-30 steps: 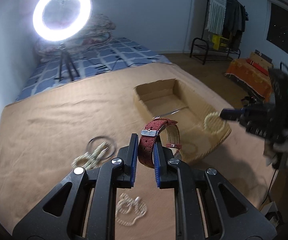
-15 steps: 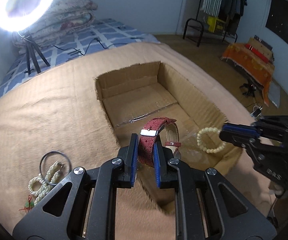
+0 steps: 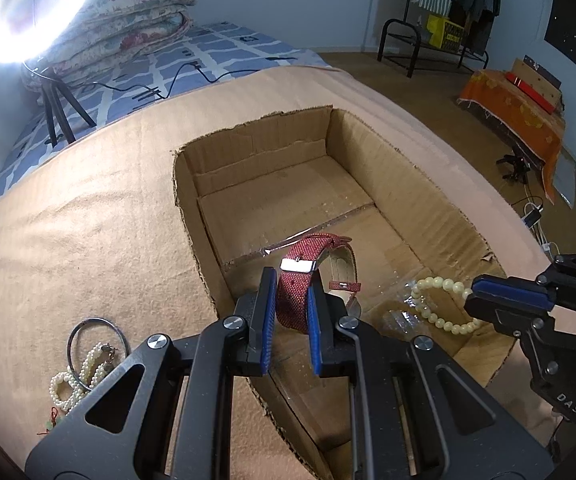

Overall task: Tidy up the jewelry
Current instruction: 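Carry the watch and bracelet over the cardboard box with both grippers, then open both grippers to drop the watch and bracelet into the box, then move both tools back toward the remaining jewelry on the blanket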

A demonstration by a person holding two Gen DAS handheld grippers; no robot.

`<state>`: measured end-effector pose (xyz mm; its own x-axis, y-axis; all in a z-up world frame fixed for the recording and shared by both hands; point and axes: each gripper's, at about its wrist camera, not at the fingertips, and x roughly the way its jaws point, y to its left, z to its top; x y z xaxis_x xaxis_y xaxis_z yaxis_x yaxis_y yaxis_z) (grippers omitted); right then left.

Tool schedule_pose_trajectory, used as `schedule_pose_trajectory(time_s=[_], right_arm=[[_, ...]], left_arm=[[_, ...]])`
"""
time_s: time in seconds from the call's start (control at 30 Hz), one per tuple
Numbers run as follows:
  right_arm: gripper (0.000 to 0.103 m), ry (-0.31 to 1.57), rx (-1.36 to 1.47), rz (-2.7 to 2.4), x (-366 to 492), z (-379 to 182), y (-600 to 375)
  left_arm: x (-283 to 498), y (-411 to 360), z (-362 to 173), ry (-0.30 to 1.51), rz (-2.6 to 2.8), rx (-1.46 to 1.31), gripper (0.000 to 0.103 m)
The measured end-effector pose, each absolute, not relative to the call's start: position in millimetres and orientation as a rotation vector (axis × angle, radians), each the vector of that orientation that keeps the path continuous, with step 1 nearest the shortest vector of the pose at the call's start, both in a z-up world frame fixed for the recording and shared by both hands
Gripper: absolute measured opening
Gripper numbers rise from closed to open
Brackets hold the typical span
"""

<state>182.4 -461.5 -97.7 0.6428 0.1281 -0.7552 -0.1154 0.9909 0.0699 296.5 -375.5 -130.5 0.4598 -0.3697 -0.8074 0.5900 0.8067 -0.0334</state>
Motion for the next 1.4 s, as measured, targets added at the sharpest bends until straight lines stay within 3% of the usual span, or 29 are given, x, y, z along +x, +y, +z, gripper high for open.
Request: schedule_pose_trajectory(time_s=[0.2, 0.33, 0.57, 0.6, 0.67, 1.07, 1.4], right_arm=[[0.006, 0.866, 0.013, 0.147, 183.3, -98.0, -458.5], [0.018, 0.862, 0.008, 0.144, 182.1, -95.9, -457.3], [0.030, 0.844, -0.005, 0.134, 175.4, -88.5, -455.6], [0.032, 0.841, -0.008, 0.135, 173.2, -86.7, -454.8], [0.047, 0.832, -0.014, 0.132, 168.3, -82.1, -452.9], [0.086, 0.751, -0.042, 0.093, 136.8, -49.4, -439.0], [0.090, 0.697, -0.073, 0.113, 109.9, -21.2, -411.2]], left_arm=[[296.8, -379.8, -138.2, 0.936, -0.595, 0.292, 0.013], [297.0, -378.8, -137.2, 0.933, -0.590, 0.292, 0.016], [294.2, -371.2, -118.1, 0.892, -0.583, 0.255, 0.044], [294.4, -370.1, -115.2, 0.887, -0.581, 0.251, 0.044], [294.0, -366.8, -107.7, 0.880, -0.580, 0.240, 0.044], [276.3, -327.1, -64.7, 0.819, -0.566, 0.198, 0.044], [256.1, -249.2, -28.0, 0.748, -0.525, 0.150, 0.044]])
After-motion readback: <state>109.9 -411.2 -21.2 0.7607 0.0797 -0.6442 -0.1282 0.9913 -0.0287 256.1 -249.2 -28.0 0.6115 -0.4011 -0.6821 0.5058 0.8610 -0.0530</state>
